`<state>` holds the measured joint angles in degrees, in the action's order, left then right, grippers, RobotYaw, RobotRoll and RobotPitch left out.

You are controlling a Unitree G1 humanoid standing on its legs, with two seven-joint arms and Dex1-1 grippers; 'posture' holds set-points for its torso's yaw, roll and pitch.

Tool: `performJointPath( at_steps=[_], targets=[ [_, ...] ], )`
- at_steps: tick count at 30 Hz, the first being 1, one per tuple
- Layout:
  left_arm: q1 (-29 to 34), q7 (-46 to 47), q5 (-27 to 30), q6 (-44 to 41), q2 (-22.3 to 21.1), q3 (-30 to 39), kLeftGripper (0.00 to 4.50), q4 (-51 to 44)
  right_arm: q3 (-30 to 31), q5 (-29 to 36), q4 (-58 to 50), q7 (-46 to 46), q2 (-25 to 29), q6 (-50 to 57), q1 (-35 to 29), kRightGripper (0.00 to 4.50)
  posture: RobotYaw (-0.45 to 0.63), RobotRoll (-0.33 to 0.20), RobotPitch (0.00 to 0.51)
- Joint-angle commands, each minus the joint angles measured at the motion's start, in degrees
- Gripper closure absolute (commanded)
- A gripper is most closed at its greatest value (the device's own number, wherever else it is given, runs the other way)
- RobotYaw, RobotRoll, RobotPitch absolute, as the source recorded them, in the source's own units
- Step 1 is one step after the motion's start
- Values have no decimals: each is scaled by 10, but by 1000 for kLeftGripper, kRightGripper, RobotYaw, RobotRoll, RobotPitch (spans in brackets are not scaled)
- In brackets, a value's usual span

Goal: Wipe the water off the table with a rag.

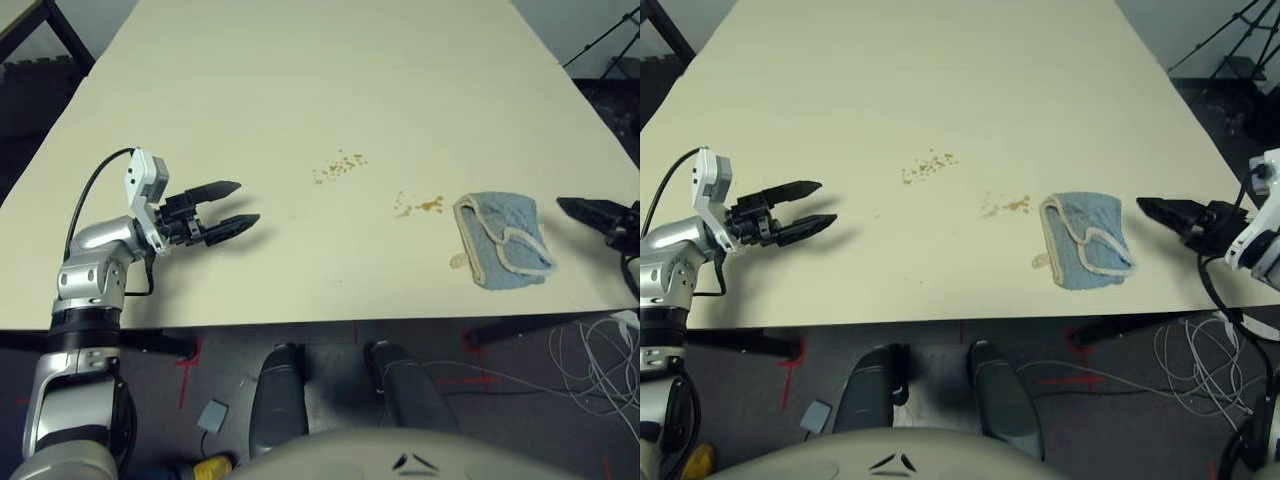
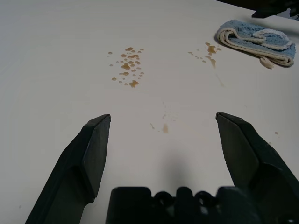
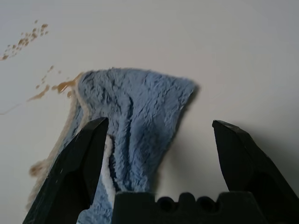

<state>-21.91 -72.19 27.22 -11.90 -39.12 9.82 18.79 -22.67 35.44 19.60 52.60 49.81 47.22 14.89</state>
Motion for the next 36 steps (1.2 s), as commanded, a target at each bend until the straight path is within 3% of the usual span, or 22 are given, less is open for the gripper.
performJointPath(
  at_steps=[1,21,24,28,33,36],
  targets=[
    [0,-6,-8,5,1,-10,0,2,24,-3,-44,-26,-31,20,-13,54,-191,0,182],
    [4,1,-12,6,0,-10,0,-5,130,-88,-102,-56,-105,-40,-39,54,-180,0,184],
    [3,2,-12,7,0,-10,0,-4,135,-108,-101,-67,-108,-58,-40,681,-180,0,184],
    [2,5,-14,11,3,-12,0,-2,145,-144,-96,-72,-97,-91,-43,2216,-178,0,179],
    [-1,6,-17,15,5,-14,0,3,107,-132,-93,-78,-97,-119,-26,3903,-182,0,175],
    [-3,4,-18,17,3,-13,0,9,62,-91,-102,-92,-111,-110,1,4247,-185,0,175]
  ],
)
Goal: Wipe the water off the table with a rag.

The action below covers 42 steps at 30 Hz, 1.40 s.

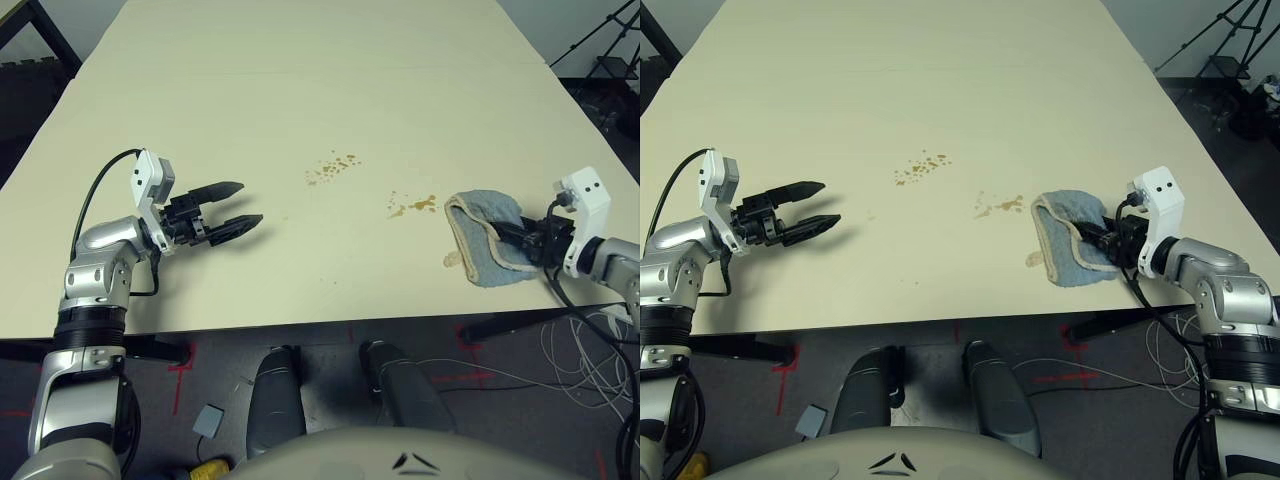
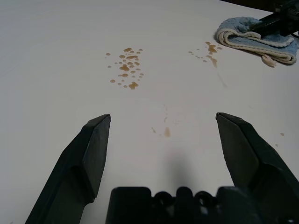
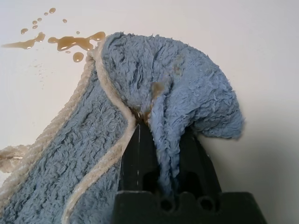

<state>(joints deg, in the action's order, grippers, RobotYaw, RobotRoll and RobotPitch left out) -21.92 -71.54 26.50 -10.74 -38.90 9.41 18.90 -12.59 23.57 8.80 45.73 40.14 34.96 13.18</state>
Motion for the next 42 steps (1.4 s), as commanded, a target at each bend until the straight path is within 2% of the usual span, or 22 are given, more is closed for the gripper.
performJointPath(
  at_steps=[1,4,8,13,17,23,30,37,42],
  targets=[
    [-3,-4,-11,6,-1,-9,0,11,-56,43,-2,-35,-23,20,31,4249,-185,0,175],
    [-3,-6,-13,7,-4,-8,0,16,-83,69,-25,-69,-47,35,63,4251,-188,0,176],
    [-3,-6,-14,6,-5,-8,0,15,-82,71,-36,-123,-87,33,93,4252,-188,0,179],
    [-2,-6,-12,3,-7,-7,0,13,-50,56,-48,-153,-120,44,92,4255,-180,0,179],
    [6,-9,-16,9,-19,-3,0,18,22,20,-47,-169,-149,53,70,4260,-172,0,180],
    [13,-12,-12,8,-28,0,0,15,107,0,-76,-156,-179,78,52,4261,-163,0,183],
    [17,-10,-9,6,-29,1,0,10,187,38,-140,-107,-215,153,47,4267,-153,0,187],
    [23,-8,-8,4,-28,1,0,5,214,82,-185,-77,-229,224,51,4268,-152,0,190],
    [25,-7,-7,3,-27,1,0,2,209,75,-183,-88,-228,228,53,4268,-152,0,190]
  ],
)
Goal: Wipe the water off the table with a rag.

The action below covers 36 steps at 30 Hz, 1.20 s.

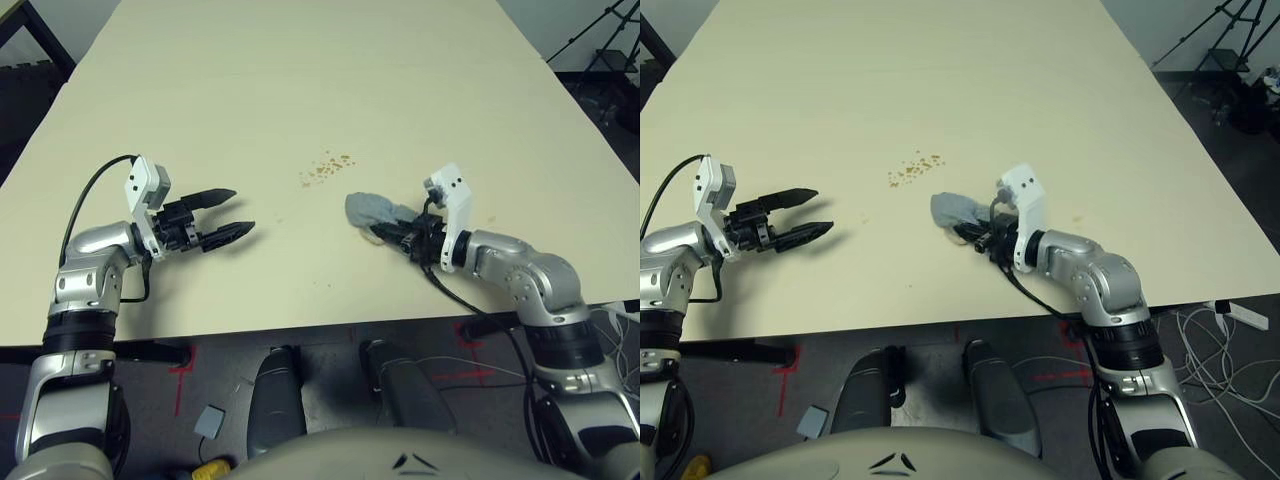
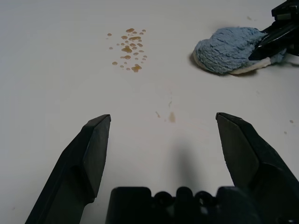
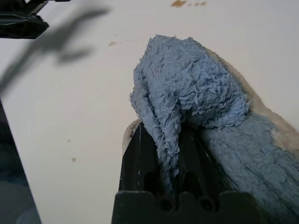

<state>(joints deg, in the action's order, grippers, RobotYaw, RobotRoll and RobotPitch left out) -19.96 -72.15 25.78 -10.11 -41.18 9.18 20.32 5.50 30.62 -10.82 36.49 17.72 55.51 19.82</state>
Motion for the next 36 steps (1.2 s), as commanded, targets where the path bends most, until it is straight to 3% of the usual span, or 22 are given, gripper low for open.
performJointPath(
  at_steps=[1,7,11,15,19,27,30,36],
  targets=[
    [6,-1,1,-4,-4,3,0,-12,24,-3,19,-1,1,16,-12,4268,-152,0,190],
    [2,0,-2,-1,-3,2,0,-7,-40,-49,95,-24,73,-49,19,4270,-155,0,191],
    [0,0,-3,1,-2,2,0,-4,-50,-60,128,-25,110,-78,31,4276,-157,0,188],
    [-3,1,-3,5,0,2,0,0,-67,-109,198,-29,183,-143,50,4277,-157,0,188],
    [-4,1,-4,8,0,2,0,3,-90,-112,236,-35,188,-186,69,4278,-157,0,188],
    [-7,3,-9,21,-7,7,0,22,-162,-73,260,-88,70,-265,150,4278,-159,0,183],
    [-11,4,-13,28,-13,12,0,37,-153,-88,307,-127,-9,-317,207,4278,-155,0,184],
    [-12,4,-13,32,-16,15,0,41,-99,-159,429,-160,-87,-387,275,4279,-139,0,185]
  ],
)
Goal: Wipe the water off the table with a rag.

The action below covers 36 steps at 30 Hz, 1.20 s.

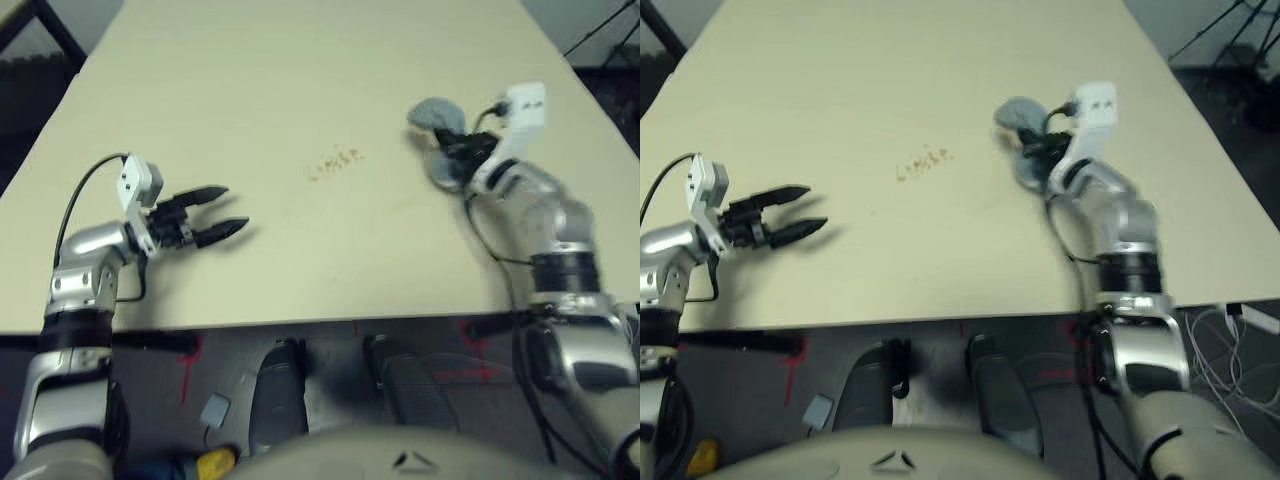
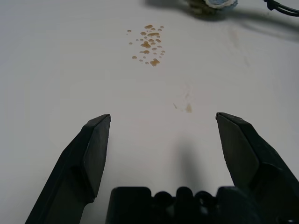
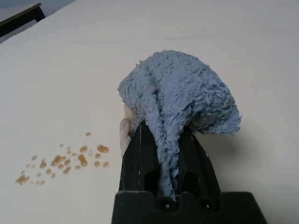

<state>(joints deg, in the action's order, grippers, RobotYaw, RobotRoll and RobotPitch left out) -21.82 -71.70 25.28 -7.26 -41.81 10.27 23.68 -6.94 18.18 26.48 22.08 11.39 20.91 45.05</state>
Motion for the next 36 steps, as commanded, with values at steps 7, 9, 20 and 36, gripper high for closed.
performJointPath(
  at_steps=[7,9,20,36],
  targets=[
    [18,4,-4,-1,-12,14,0,-7,60,-97,195,-22,-65,-113,66,4279,-113,0,184],
    [24,5,-3,0,-13,17,0,-9,75,-110,219,-3,-71,-111,65,4279,-113,0,184],
    [38,11,1,-3,-11,19,0,-23,150,-106,141,171,-107,-5,10,4280,-98,0,188],
    [37,14,0,-3,-2,16,0,-26,216,-63,-71,269,-101,168,-65,4281,-106,0,179]
  ],
)
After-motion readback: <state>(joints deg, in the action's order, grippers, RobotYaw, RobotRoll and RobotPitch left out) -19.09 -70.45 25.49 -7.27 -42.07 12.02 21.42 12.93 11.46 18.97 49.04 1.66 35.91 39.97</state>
